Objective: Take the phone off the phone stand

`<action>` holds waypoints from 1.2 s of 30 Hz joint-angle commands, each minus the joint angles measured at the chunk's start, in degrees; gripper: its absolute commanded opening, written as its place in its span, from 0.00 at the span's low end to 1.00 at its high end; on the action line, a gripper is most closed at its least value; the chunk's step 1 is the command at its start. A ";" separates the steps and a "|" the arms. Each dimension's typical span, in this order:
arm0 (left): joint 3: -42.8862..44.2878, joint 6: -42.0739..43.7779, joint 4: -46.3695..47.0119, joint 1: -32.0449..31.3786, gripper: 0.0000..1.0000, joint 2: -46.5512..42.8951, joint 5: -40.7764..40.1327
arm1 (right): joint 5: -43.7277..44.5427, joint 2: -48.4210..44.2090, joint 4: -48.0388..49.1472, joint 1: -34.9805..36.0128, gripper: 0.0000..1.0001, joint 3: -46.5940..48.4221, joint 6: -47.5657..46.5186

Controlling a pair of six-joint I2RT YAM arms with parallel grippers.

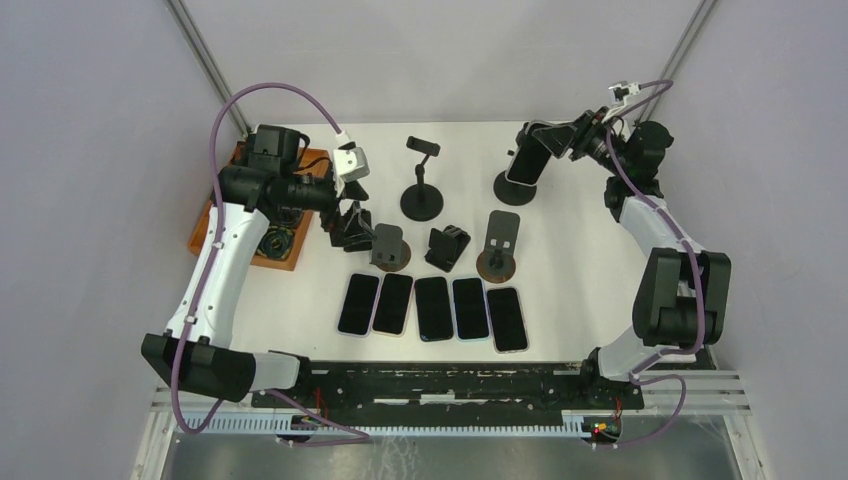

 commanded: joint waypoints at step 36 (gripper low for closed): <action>-2.36 -22.89 26.49 0.02 1.00 -1.01 7.09 | 4.36 -7.47 8.35 8.92 0.00 24.15 27.86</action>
